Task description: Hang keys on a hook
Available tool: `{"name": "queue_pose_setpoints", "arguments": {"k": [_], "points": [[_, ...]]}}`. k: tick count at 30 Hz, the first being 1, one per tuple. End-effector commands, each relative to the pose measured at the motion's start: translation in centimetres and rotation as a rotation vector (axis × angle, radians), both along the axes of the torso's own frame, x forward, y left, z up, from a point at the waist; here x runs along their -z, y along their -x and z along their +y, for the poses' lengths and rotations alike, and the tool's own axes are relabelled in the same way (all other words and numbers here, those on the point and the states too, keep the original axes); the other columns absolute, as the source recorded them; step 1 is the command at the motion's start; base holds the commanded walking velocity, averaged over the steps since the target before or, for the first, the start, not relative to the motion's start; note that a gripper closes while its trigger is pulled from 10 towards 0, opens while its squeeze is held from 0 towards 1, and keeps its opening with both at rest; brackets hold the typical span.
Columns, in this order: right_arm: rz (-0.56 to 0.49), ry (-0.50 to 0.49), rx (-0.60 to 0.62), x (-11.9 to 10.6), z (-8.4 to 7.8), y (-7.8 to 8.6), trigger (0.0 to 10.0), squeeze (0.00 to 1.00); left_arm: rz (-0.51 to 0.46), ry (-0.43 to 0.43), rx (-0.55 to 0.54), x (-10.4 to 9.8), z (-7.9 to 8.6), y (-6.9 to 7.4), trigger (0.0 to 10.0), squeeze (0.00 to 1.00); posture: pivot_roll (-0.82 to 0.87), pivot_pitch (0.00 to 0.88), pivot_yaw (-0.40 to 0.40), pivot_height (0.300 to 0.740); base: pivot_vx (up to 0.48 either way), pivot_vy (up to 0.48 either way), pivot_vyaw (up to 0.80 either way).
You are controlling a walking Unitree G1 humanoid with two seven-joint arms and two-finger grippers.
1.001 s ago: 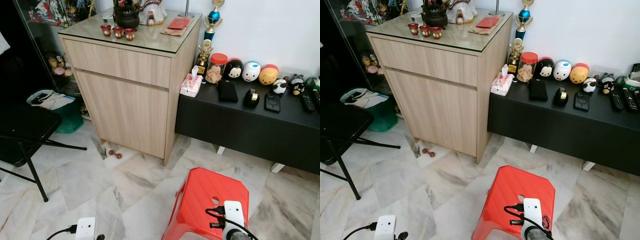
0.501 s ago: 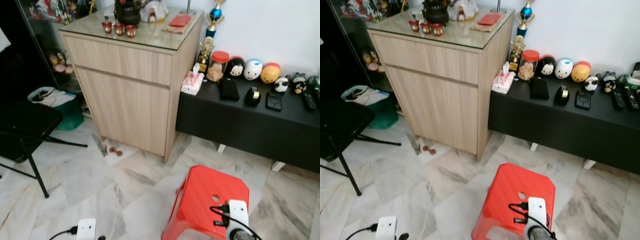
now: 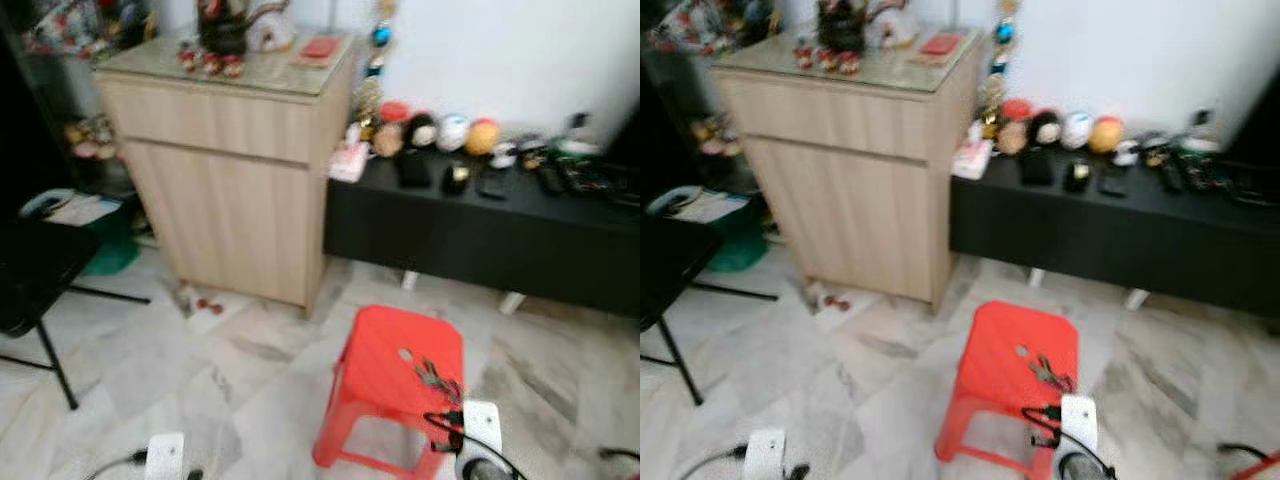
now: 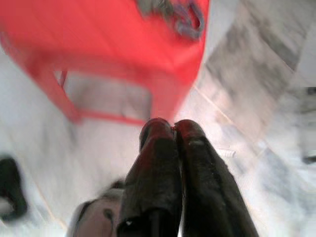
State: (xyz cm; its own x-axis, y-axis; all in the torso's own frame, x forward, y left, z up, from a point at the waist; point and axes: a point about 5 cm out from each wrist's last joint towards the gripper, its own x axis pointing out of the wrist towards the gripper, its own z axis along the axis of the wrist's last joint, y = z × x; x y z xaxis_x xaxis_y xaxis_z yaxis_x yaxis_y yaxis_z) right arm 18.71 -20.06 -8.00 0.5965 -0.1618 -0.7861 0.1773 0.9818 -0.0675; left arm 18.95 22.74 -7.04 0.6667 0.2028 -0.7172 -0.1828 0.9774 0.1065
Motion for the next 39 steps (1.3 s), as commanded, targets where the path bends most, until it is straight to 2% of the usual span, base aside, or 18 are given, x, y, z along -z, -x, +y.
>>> {"name": "queue_pose_setpoints", "arguments": {"k": [1, 23, 27, 39], "points": [[-0.021, 0.008, -0.005, -0.4, -0.2, -0.8, 10.0, 0.00, 0.078, 0.023, -0.038, 1.2, -0.1, 2.2, 10.0, 0.00, -0.02, 0.000, -0.045, 0.740, -0.349, 0.000, 0.00], [-0.004, 0.010, 0.002, -0.2, -0.3, -0.4, 10.0, 0.00, 0.136, 0.033, -0.041, 1.6, 0.4, 3.2, 10.0, 0.00, -0.02, 0.000, -0.047, 0.740, -0.348, 0.000, 0.00], [-0.004, 0.011, 0.007, -0.3, -0.4, -0.4, 10.0, 0.00, 0.164, 0.023, -0.024, 1.8, 0.3, 3.6, 10.0, 0.00, -0.02, 0.000, -0.053, 0.740, 0.000, 0.000, 0.00], [0.003, 0.014, 0.007, -0.2, -0.6, -0.2, 10.0, 0.00, 0.165, 0.047, -0.049, 2.0, 0.2, 4.0, 10.0, 0.00, -0.02, 0.000, -0.059, 0.740, 0.000, 0.000, 0.00]]}}
